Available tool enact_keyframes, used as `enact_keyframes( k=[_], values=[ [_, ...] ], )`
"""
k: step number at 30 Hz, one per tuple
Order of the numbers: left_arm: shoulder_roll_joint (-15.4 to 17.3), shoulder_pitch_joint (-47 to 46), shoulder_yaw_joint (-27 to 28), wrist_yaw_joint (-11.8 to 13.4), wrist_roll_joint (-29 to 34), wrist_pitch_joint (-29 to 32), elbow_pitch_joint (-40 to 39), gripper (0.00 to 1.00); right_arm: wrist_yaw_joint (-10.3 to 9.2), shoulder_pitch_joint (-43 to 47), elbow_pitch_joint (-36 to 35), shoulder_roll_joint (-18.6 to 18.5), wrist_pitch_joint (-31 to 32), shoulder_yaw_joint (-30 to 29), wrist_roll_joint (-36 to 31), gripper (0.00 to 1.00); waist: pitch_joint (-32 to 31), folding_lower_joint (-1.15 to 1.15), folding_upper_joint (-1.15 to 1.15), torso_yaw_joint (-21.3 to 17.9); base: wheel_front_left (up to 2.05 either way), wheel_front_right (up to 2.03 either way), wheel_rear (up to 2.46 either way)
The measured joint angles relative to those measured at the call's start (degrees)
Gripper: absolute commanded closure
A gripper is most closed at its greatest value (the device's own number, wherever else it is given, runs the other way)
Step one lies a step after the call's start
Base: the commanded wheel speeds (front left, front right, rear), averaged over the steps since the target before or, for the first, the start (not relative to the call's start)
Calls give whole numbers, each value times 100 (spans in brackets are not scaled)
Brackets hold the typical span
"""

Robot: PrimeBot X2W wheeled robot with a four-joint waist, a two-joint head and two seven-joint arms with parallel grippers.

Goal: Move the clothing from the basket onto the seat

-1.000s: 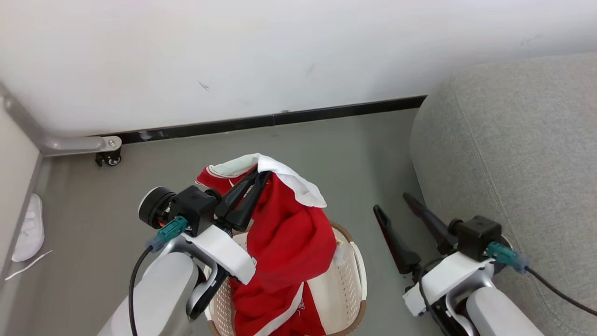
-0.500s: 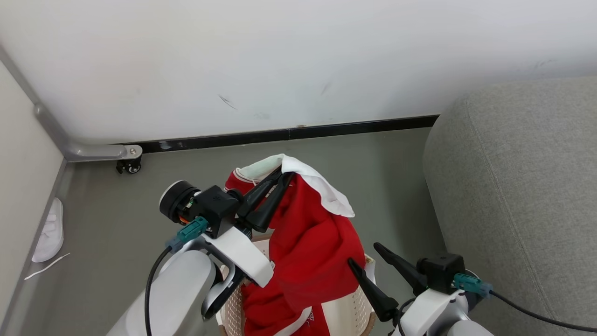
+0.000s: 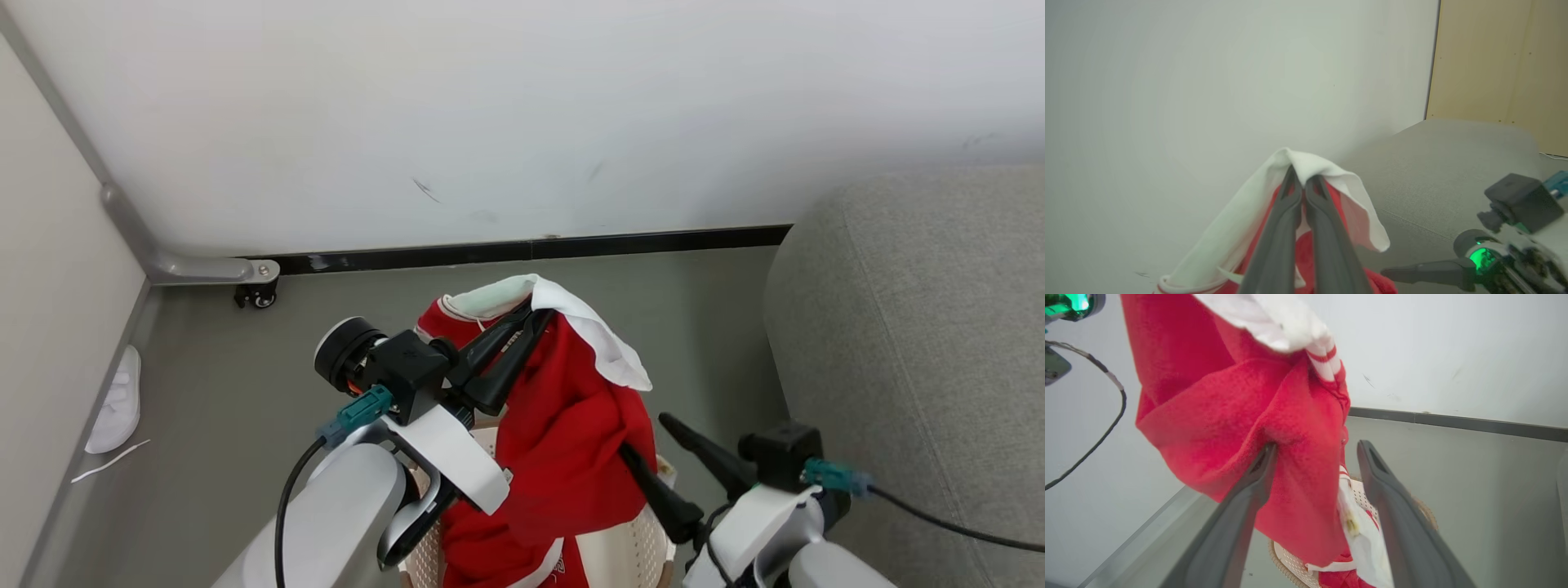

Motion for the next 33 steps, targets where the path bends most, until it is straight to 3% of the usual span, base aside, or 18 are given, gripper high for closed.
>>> enact_keyframes(
  k=[11, 25, 26, 27, 28, 29, 33],
  values=[
    [-13, -2, -142, 0, -129, 57, -237, 100, 0, 2, 88, -4, 0, 247, 892, 0, 20, 0, 0, 201, 0, 0, 0],
    [0, -130, -406, 0, -276, 114, -452, 100, 0, -628, 116, -48, 0, 1025, 2184, 0, 95, 0, 0, 450, 0, 0, 0],
    [4, -130, -411, 0, -285, 114, -453, 100, 0, -677, 119, -68, 0, 1049, 2235, 13, 94, 0, 0, 461, 0, 0, 0],
    [8, -130, -414, 0, -305, 114, -453, 100, 0, -705, 116, -80, 0, 1056, 2274, 53, 92, 0, 0, 471, 0, 0, 0],
    [12, -130, -414, 0, -324, 114, -455, 100, 0, -710, 113, -82, 0, 1058, 2293, 72, 90, 0, 0, 479, 0, 0, 0],
    [20, -130, -414, 0, -324, 115, -455, 100, 0, -710, 110, -82, 0, 1058, 2297, 100, 87, 0, 0, 484, 0, 0, 0],
    [40, -130, -408, 0, -332, 115, -459, 100, 0, -813, 108, -149, 0, 1091, 2377, 100, 82, 0, 0, 487, 0, 0, 0]
  ],
)
